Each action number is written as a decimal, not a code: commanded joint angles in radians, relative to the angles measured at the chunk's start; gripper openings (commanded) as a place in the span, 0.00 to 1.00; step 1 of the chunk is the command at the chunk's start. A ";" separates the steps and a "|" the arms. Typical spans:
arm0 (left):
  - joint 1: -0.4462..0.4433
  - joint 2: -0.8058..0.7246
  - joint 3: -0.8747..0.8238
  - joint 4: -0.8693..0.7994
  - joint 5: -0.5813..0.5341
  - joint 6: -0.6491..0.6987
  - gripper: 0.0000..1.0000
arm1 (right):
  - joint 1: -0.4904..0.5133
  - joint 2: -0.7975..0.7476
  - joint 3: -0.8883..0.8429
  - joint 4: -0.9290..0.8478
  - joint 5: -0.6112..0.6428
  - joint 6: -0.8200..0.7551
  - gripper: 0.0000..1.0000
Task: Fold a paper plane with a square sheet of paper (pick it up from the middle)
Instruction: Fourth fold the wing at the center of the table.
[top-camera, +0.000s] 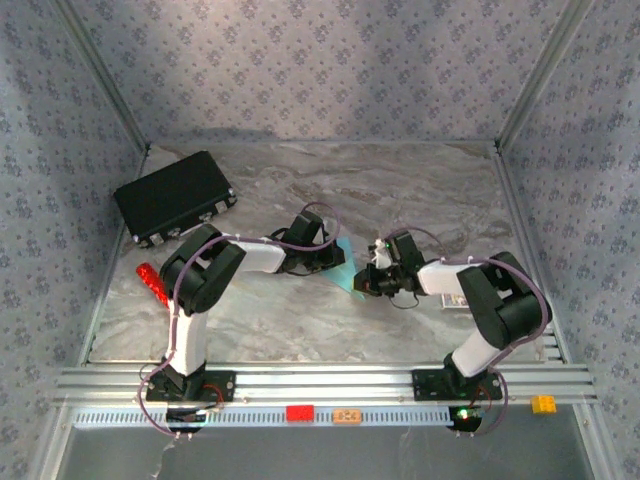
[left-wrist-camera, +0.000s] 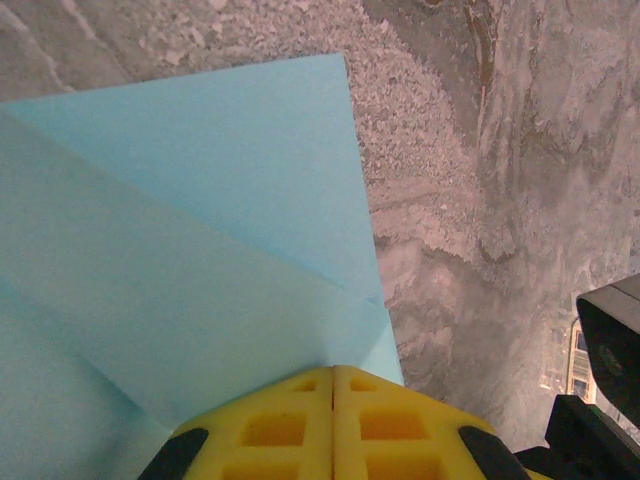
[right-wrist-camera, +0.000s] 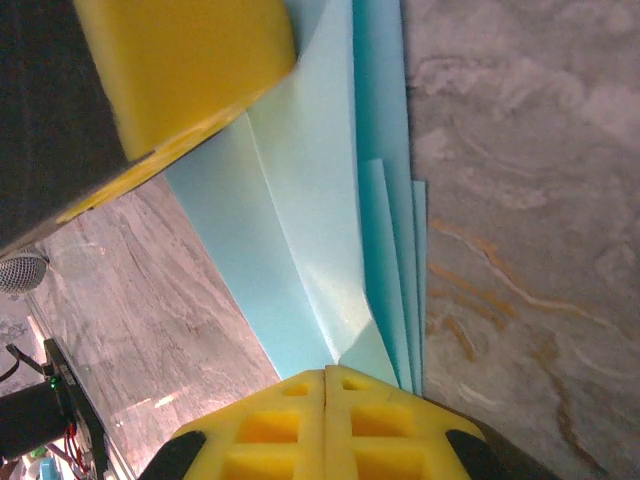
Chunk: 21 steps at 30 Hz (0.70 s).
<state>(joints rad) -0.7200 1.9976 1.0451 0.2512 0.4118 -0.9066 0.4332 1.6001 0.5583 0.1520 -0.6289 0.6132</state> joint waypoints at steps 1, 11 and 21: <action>0.012 0.050 -0.016 -0.066 -0.036 -0.002 0.07 | -0.006 -0.023 -0.043 -0.071 -0.011 0.007 0.04; 0.014 0.056 -0.016 -0.065 -0.033 -0.005 0.07 | -0.003 -0.114 -0.126 -0.148 0.062 -0.010 0.03; 0.014 0.055 -0.021 -0.057 -0.028 -0.006 0.07 | 0.010 -0.180 -0.203 -0.152 0.080 0.007 0.03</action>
<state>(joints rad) -0.7204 2.0048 1.0451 0.2649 0.4355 -0.9176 0.4309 1.4204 0.4011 0.1345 -0.5789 0.6128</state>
